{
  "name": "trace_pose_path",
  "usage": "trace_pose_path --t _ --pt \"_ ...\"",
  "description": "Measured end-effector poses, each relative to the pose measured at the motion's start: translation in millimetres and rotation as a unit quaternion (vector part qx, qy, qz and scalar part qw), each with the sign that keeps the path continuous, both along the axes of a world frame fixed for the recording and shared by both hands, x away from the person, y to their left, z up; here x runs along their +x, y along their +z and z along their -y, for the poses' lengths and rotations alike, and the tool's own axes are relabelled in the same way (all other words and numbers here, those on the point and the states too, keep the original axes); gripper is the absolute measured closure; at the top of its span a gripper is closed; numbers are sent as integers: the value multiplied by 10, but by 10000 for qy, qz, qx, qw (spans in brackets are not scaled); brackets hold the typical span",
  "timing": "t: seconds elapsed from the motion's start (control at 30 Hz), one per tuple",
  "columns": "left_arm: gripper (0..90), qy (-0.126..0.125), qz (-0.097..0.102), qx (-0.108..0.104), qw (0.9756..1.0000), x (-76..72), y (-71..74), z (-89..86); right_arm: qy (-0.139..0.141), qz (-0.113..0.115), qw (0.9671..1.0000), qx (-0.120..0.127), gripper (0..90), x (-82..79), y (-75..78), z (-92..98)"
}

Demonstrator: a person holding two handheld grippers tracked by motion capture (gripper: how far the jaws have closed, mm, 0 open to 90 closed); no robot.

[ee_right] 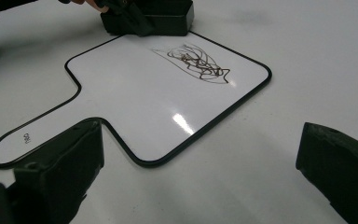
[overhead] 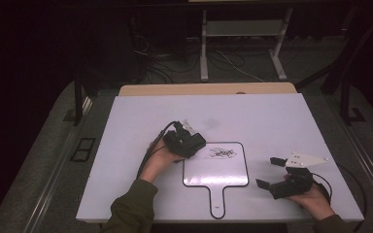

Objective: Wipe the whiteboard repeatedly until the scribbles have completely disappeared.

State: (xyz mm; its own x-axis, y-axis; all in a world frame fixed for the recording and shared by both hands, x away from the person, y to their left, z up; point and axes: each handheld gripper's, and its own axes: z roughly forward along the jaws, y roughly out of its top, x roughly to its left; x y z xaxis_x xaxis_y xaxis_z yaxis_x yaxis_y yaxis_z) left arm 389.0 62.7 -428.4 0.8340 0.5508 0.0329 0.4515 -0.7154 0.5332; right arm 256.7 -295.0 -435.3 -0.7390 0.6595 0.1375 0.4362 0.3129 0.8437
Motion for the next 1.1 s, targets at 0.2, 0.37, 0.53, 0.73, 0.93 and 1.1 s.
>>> trace_pose_path --t 0.2,0.37,0.53,0.73,0.93,1.1 --pt "392 78 104 -32 9999 50 -9 -9 -6 1 10000 -5 0 0 0 2" --pt "391 107 33 -156 9998 51 -15 8 7 -4 10000 0 0 4 -2 4" --pt "392 -82 -69 -320 9994 26 -13 118 4 11 10000 14 0 -1 3 2" --pt "391 -290 -120 -400 9987 9 16 299 3 -1 10000 30 0 -1 7 8" --pt "391 -436 -157 -315 9984 1 -30 467 -5 -7 10000 41 0 -1 9 13" --pt "391 -629 -119 -238 9977 -35 -27 605 1 -8 10000 43 0 0 7 10"
